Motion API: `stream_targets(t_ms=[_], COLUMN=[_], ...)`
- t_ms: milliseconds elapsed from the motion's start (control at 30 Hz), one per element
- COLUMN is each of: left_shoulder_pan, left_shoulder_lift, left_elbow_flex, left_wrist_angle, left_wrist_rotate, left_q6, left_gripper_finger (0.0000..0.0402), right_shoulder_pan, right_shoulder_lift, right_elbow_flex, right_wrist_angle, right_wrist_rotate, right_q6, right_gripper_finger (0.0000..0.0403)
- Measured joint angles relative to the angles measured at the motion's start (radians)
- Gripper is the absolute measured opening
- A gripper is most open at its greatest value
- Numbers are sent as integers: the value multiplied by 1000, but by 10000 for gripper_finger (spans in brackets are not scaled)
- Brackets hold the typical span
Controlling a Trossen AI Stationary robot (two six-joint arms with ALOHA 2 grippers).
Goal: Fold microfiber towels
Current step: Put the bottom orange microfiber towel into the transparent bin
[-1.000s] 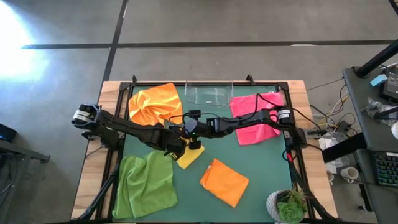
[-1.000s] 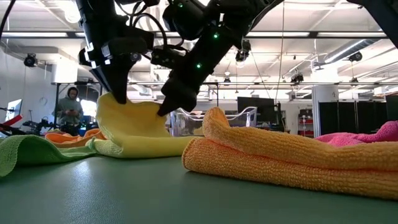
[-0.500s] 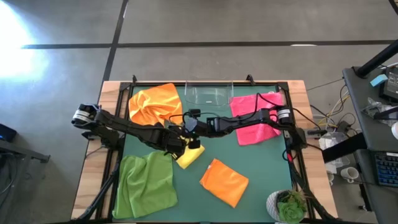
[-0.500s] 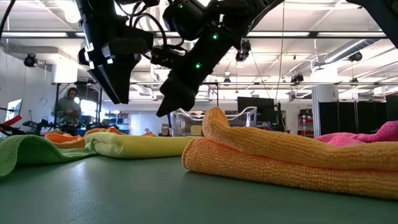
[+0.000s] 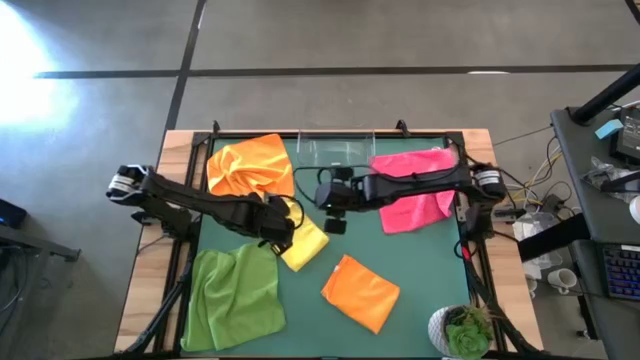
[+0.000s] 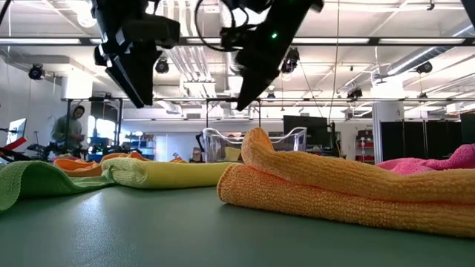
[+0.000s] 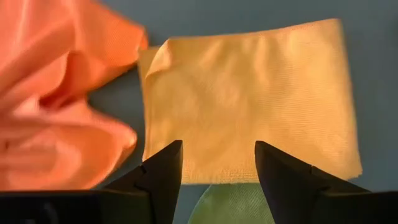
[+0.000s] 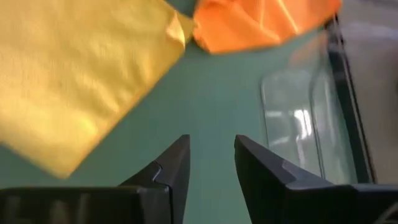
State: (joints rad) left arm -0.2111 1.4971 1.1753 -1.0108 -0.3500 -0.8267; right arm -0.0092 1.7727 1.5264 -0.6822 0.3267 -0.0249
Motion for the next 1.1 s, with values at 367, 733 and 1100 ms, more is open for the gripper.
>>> stream_targets(t_ms=[367, 733, 1100], left_shoulder_pan=[-2, -42, -161], left_shoulder_lift=[-7, 17, 120], left_elbow_flex=[-1, -17, -18], left_wrist_angle=[362, 583, 636], left_wrist_rotate=[36, 136, 164], left_q6=[528, 772, 791], left_gripper_finger=[184, 184, 184], right_shoulder_pan=[132, 493, 774], right_shoulder_lift=[-125, -169, -167], right_elbow_flex=[-8, -145, -153], right_wrist_angle=[-346, -371, -223], right_wrist_rotate=[-45, 12, 94], right_q6=[424, 878, 1269], right_gripper_finger=[116, 116, 116])
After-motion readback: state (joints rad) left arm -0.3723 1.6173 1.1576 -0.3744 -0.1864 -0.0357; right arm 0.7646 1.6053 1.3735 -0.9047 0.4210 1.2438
